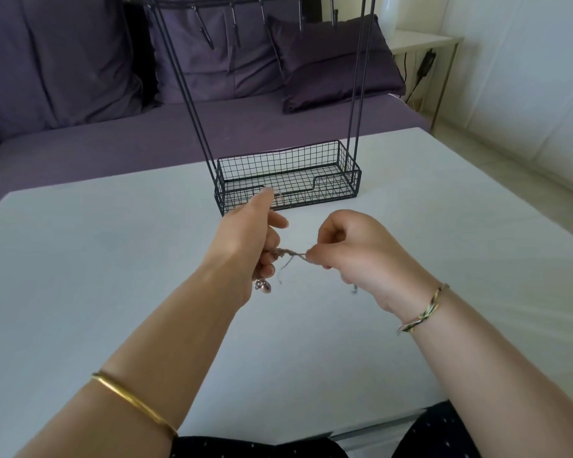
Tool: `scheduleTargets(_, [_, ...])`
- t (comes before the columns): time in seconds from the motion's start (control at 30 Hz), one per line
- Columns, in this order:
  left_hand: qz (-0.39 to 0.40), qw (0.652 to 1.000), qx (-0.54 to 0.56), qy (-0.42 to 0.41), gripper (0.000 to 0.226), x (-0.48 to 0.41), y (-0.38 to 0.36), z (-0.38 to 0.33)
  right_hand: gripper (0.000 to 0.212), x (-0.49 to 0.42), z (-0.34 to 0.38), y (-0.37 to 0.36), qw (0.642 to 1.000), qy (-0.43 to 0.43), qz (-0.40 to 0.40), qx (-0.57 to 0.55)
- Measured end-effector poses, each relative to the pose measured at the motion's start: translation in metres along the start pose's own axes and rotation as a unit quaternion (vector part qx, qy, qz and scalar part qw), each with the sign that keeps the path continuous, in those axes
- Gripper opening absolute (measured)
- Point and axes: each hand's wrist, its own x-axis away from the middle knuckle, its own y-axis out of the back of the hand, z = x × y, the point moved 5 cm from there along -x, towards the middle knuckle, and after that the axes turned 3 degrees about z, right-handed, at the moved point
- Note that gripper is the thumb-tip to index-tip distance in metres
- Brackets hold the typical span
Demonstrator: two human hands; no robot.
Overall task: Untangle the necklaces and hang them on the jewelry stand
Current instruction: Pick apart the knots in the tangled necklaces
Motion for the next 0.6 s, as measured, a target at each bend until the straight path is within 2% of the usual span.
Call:
scheduleTargets(0.07, [-0.002, 1.0, 0.012, 0.003, 0.05, -0.001, 0.001, 0.0, 0.005, -0.001, -0.003, 0.002, 1.0, -0.004, -0.007, -0.001])
scheduleTargets(0.17, [-0.005, 1.0, 0.02, 0.005, 0.055, -0.001, 0.003, 0.0, 0.01, -0.005, -0.008, 0.005, 0.999, 0.009, -0.024, 0.03])
scheduleTargets(0.23, [-0.015, 1.0, -0.001, 0.004, 0.047, 0.0, 0.004, -0.001, 0.011, -0.006, -0.007, 0.006, 0.998, 0.027, -0.04, 0.046])
scheduleTargets(0.3, [-0.027, 0.998, -0.051, -0.001, 0.031, -0.001, 0.006, -0.001, 0.014, -0.007, -0.007, 0.01, 0.994, 0.049, -0.072, 0.067])
scheduleTargets(0.4, [-0.001, 0.991, -0.135, -0.027, 0.007, -0.004, 0.007, 0.0, 0.017, -0.009, -0.006, 0.017, 0.985, 0.062, -0.123, 0.107])
scheduleTargets(0.5, [0.038, 0.981, -0.187, -0.045, 0.02, -0.005, 0.006, 0.004, 0.018, -0.011, -0.008, 0.025, 0.972, 0.058, -0.181, 0.139])
scheduleTargets(0.6, [0.068, 0.976, -0.2, -0.059, 0.02, -0.004, 0.005, 0.004, 0.02, -0.012, -0.006, 0.032, 0.963, 0.076, -0.24, 0.094])
